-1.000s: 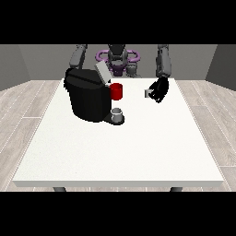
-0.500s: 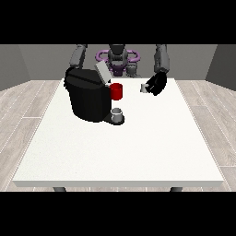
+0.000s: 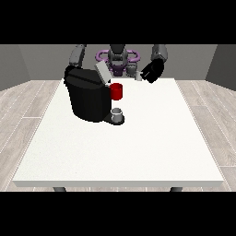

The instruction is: Insert the coffee pod into the coffee machine and close the lid

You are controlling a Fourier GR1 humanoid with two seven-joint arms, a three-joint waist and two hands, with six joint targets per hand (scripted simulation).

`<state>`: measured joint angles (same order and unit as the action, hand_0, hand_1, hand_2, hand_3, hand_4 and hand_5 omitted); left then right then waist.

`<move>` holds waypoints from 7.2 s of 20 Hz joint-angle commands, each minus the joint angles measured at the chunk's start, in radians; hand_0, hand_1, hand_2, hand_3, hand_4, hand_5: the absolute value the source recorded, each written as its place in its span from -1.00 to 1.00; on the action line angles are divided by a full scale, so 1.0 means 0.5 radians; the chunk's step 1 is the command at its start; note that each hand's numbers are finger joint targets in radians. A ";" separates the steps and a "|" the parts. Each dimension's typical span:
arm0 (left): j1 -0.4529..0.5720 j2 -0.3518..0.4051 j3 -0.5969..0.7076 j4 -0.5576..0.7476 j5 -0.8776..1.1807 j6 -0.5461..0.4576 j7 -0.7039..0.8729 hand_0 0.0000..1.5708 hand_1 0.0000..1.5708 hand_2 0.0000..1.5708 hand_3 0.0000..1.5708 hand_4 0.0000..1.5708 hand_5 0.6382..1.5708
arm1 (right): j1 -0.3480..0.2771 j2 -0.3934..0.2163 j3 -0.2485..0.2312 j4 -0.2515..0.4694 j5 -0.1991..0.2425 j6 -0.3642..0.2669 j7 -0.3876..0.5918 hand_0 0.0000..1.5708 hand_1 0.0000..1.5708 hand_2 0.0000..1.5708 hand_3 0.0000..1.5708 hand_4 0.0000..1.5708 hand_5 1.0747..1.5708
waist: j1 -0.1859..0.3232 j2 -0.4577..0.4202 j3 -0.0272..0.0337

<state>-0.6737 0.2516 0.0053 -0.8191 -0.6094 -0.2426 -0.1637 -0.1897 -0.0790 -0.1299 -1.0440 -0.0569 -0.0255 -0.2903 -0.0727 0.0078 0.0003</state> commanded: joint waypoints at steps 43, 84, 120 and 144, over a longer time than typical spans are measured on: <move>-0.988 0.353 0.458 0.247 0.182 0.015 0.313 0.78 0.78 0.87 0.72 -0.16 1.00 | -0.480 -0.112 0.068 -0.068 -0.038 0.284 -0.147 -1.00 -1.00 -1.00 -1.00 -0.66 1.00 | -0.393 0.734 -0.001; 0.756 -0.243 0.645 0.172 0.808 -0.234 -0.503 -1.00 -1.00 -1.00 -1.00 -0.64 1.00 | 0.366 0.131 0.364 -0.178 0.146 0.258 -0.063 -1.00 -1.00 -1.00 -1.00 -1.00 1.00 | 0.000 -0.615 -0.005; 1.156 -0.318 0.337 -0.711 1.043 -0.362 -0.526 -1.00 -1.00 -1.00 -1.00 -0.55 1.00 | -0.487 0.141 0.371 -0.662 0.478 -0.309 0.429 -1.00 -1.00 -1.00 -1.00 -0.55 1.00 | 0.356 0.001 -0.001; 1.064 -0.262 0.351 -0.607 1.142 -0.346 -0.600 -1.00 -1.00 -1.00 -1.00 -0.56 1.00 | -0.926 0.064 0.140 -0.062 0.410 -0.333 0.238 -1.00 -1.00 -1.00 -1.00 -0.50 1.00 | 0.384 0.188 -0.001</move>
<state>-0.1199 0.1117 0.1584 -1.1725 -0.0607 -0.4134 -0.4701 -0.6349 -0.0772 -0.0863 -1.1045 0.1404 -0.1915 -0.2011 0.1346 0.0966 -0.0062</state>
